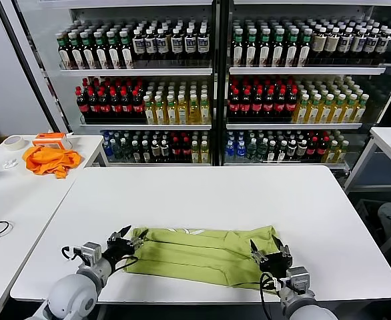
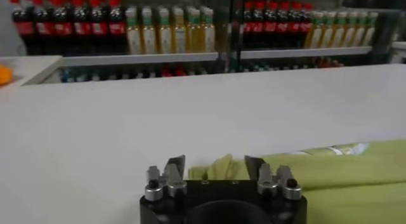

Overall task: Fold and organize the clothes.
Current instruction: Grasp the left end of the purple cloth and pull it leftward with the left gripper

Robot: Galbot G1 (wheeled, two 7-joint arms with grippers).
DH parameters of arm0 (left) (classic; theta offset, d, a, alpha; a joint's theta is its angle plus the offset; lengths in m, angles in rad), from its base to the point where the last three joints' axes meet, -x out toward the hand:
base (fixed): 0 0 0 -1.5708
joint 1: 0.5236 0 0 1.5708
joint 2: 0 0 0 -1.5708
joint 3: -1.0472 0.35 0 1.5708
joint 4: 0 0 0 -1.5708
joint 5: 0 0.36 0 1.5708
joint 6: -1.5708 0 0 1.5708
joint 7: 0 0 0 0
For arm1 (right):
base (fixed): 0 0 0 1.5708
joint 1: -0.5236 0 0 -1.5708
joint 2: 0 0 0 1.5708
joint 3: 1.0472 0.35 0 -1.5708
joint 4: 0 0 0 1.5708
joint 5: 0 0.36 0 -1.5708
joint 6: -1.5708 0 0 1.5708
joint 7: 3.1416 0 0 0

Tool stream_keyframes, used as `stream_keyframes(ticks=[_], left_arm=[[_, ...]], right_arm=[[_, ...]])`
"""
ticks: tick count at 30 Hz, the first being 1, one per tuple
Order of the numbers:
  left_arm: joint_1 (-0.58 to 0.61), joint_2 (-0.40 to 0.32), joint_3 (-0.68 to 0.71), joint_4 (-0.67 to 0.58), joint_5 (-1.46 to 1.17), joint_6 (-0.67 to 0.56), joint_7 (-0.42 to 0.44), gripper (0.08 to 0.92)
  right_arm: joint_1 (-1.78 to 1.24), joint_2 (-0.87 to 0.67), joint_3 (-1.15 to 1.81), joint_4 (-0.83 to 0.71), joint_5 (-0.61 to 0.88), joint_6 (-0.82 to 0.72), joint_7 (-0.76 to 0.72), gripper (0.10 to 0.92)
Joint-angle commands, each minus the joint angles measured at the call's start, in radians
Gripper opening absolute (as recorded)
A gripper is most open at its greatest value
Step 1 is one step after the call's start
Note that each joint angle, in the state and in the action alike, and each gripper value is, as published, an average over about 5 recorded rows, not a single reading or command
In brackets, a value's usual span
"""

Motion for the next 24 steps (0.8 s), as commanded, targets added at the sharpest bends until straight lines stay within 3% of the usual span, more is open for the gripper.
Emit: stream_keyframes(ticks=[1,7,14,17,24], left_arm=[[0.045,-0.050,0.018,-0.059,-0.043,0.058,-0.240,0.705],[0.030,-0.083,0.023,-0.029,-0.053,0.050,-0.247,0.816],[0.035,-0.101,0.038,-0.021,-0.084,0.037,-0.252,0.822],[0.043,-0.102,0.047,-0.022,-0.087,0.036,-0.245,0.782],[0.049,-0.108,0.053,-0.008,-0.082,0.038,-0.225,0.586]], right_arm=[[-0.002,0.000,0.001,0.009,-0.011,0.007,-0.004,0.792],[0.002,-0.005,0.006,0.014,-0.018,0.007,-0.006,0.822],[0.000,0.002,0.003,0.010,-0.029,0.009,-0.008,0.823],[0.001,0.003,0.005,0.007,-0.032,0.009,-0.008,0.823],[0.001,-0.007,0.012,-0.003,-0.034,0.009,-0.012,0.823]])
